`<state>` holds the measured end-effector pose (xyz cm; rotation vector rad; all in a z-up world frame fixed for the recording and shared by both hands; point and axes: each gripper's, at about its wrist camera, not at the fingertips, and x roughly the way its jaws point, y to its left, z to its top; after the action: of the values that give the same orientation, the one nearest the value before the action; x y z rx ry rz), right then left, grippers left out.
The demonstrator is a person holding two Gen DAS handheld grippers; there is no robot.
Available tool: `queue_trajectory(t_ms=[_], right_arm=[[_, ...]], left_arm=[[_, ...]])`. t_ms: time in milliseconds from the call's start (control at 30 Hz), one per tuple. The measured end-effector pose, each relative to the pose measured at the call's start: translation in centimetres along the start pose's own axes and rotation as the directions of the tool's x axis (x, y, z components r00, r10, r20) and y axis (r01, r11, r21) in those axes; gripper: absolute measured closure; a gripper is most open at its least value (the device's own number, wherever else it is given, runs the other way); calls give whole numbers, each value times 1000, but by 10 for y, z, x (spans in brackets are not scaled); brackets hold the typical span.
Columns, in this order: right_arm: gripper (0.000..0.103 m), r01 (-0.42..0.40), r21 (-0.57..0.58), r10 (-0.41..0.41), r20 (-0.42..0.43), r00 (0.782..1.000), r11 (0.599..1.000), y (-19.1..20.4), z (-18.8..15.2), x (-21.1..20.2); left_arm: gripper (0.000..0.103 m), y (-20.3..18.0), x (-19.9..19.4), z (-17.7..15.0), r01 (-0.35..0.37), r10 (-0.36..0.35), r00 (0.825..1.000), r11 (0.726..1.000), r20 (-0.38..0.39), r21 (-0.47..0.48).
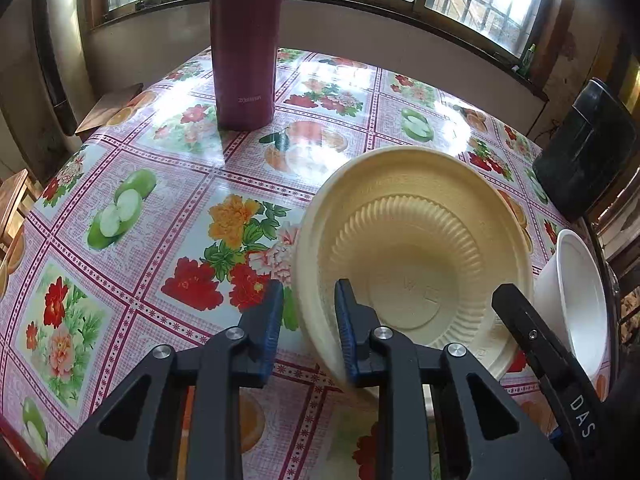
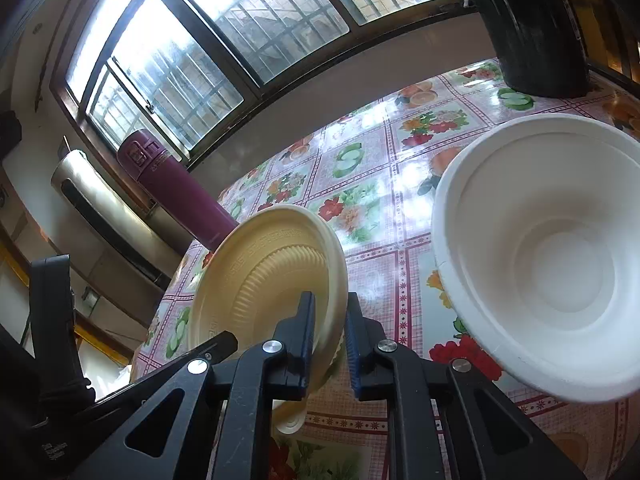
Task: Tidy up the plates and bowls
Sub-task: 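Close both grippers on the cream ribbed bowl's rim and lift it, then lift the cream ribbed bowl with both grippers and carry it toward the red plates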
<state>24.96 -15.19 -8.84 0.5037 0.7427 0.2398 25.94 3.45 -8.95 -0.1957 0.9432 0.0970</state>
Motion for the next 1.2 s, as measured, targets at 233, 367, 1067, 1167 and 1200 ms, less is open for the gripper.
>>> queue_trajectory(t_ms=[233,367,1067,1167,1200], right_arm=[[89,-20,43,20,-11,1000,999,-10,-4,-24],[89,-42,77,42,4,999,996,-20,-6,-49],[87,-48,60,48,9,999,997,-26,-53,-114],[87,-42,69,43,-11,999,997,-33,-52,-107],[87,-41,75,43,-21,999,996,-35,-51,-105]], left_arm=[[79,-18,-16,-15,-6,4,1000,998,26,65],[79,-29,-31,-31,-1,-3,999,994,44,107],[67,2,-96,-72,19,-23,996,999,83,49],[35,10,-99,-63,11,-14,994,1000,107,26],[27,10,-99,-61,15,-18,995,999,101,33]])
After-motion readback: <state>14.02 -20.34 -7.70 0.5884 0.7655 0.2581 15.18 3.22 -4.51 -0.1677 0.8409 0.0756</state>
